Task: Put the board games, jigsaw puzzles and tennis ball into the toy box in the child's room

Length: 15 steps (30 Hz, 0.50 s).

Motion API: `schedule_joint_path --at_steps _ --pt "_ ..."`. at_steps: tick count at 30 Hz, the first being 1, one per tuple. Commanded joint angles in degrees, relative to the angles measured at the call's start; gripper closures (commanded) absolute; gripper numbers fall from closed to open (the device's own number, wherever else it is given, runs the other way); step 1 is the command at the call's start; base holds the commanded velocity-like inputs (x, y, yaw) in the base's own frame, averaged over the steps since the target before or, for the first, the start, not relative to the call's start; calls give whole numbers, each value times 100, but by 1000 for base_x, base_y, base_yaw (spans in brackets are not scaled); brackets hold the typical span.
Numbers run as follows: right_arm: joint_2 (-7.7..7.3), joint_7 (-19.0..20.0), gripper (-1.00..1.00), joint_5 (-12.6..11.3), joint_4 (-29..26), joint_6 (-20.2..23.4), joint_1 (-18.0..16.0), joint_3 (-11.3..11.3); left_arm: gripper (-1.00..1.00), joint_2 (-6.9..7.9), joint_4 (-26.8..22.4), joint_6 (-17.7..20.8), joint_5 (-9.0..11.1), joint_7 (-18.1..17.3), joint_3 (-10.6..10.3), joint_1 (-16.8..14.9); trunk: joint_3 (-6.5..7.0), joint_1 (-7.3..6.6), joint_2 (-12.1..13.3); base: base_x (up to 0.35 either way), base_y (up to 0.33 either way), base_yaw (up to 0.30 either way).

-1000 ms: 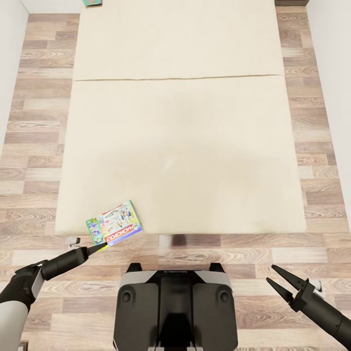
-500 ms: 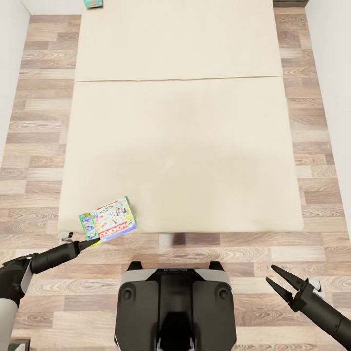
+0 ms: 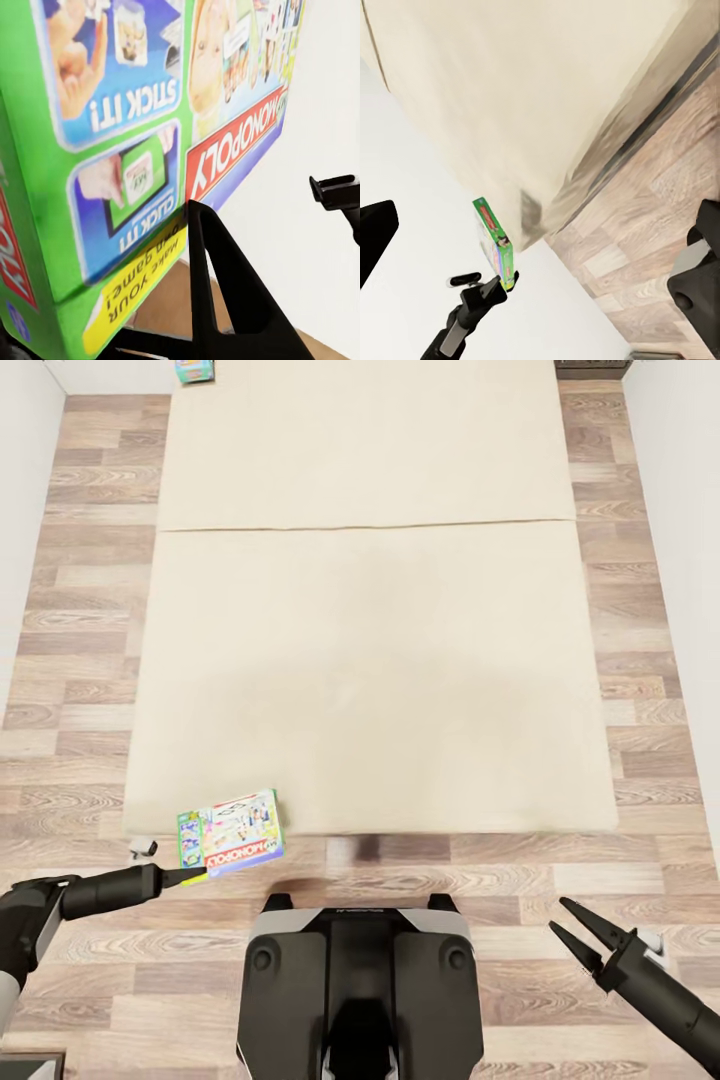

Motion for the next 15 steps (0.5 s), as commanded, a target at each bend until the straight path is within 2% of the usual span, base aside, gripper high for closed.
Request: schedule_joint_path --at_steps 1,6,15 --pt "-2 17 -100 -14 -2 -36 3 -1 100 20 2 51 -26 -44 7 -1 22 -19 35 0 0 0" --pt "-6 167 -100 -8 0 -270 9 8 100 120 11 79 -24 -44 8 -1 155 -129 235 0 0 0" --pt "-1 212 -100 -6 1 -314 10 21 100 207 12 274 -16 -44 11 -1 401 -326 596 -36 0 0"
